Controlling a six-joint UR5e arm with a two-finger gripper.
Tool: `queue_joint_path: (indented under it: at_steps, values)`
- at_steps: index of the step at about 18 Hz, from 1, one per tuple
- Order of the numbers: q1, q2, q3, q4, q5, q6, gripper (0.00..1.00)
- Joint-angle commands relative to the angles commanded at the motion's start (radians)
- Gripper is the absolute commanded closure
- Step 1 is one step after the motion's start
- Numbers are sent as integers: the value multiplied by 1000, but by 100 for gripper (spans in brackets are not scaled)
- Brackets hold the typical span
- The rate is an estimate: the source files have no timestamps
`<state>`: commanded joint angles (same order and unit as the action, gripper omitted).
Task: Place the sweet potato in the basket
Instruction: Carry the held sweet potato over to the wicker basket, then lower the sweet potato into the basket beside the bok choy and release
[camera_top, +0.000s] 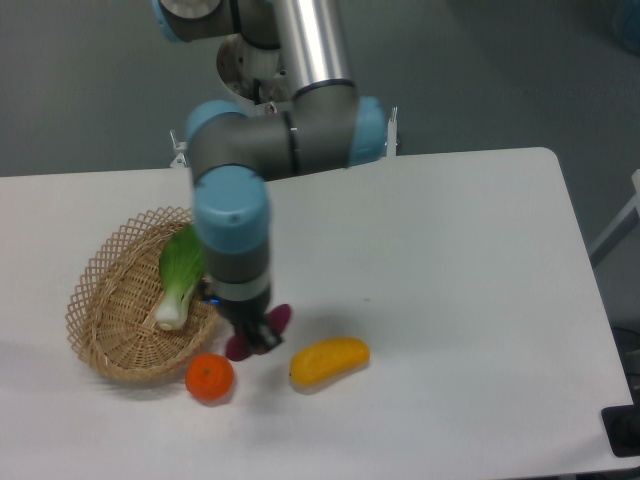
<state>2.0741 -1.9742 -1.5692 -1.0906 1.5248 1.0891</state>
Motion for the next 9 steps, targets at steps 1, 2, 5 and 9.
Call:
queue_joint_path:
  at_steps: [1, 2, 5, 9]
  values:
    - [-15, 0, -5, 0, 6, 0, 90]
    - [-35, -2, -8, 0, 20, 0, 90]
    - [-91, -9, -9, -3, 37, -23, 90]
    - [-147, -31, -14, -3, 35, -70, 90]
